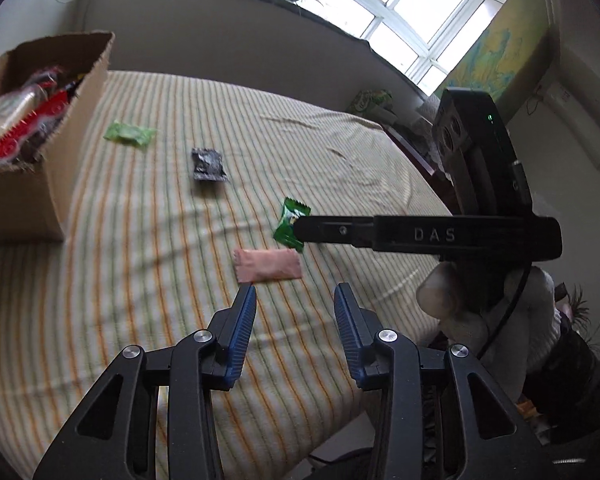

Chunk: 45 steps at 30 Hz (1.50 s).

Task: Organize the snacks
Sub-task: 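Grasp the green candy packet with the right tool while the left tool moves to the pink packet, then close the left tool on the pink packet while the right tool holds the green packet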

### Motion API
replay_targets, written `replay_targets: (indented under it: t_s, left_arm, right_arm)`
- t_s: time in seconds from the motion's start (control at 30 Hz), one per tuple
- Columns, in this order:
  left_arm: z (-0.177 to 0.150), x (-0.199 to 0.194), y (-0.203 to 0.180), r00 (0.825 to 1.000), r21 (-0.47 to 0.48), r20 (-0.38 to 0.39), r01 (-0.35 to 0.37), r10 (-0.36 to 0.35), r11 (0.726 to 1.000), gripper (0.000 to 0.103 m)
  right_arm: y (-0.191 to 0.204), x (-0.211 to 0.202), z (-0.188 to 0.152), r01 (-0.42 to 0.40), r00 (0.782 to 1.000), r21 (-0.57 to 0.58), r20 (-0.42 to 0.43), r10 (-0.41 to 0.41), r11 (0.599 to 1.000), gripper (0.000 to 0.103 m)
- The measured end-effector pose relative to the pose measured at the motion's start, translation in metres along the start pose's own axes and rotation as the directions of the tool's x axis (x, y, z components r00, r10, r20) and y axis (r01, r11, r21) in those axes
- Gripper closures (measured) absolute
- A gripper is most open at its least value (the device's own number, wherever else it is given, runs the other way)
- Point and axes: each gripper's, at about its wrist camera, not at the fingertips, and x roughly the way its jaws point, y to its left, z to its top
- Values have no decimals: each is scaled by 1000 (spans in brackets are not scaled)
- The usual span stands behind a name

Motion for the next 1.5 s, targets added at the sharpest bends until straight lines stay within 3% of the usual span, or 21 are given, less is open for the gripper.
replay_targets:
  t_s: [0.2, 0.27, 0.5, 0.67, 0.77, 0.97, 1.13, 1.4, 1.5]
  left_arm:
    - [7, 16, -4, 999, -25, -20, -27, 27, 999, 64]
    - [12, 18, -10, 998, -2, -4, -68, 68, 998, 64]
    - [18, 29, -13, 993, 33, -14, -116, 116, 993, 64]
    - [8, 22, -8, 993, 36, -13, -120, 120, 992, 64]
    - [4, 24, -10, 992, 53, -16, -123, 124, 991, 64]
    - [25, 37, -2, 998, -25, -40, -53, 52, 998, 64]
    - [27, 40, -11, 989, 24, -13, -149, 149, 989, 64]
    - [43, 67, -31, 973, 101, -8, -228, 230, 968, 64]
    - [51, 73, -30, 972, 86, -8, -234, 236, 968, 64]
  right_arm:
    - [9, 12, 16, 54, 998, -60, -9, -54, 997, 74]
    - [13, 14, 19, 74, 997, -95, -12, -75, 993, 74]
    - [18, 14, 19, 137, 989, -228, -19, -145, 964, 78]
    - [1, 6, 20, 239, 970, -262, 21, -242, 935, 78]
    - [-19, -3, 23, 209, 977, -208, 16, -211, 955, 78]
    - [-28, -10, 20, 221, 975, -196, 38, -218, 955, 78]
    - [-30, -12, 18, 213, 977, -184, 44, -209, 959, 78]
    - [-38, -20, 14, 208, 978, -160, 47, -203, 965, 78]
    - [-45, -26, 12, 230, 973, -157, 55, -224, 961, 78]
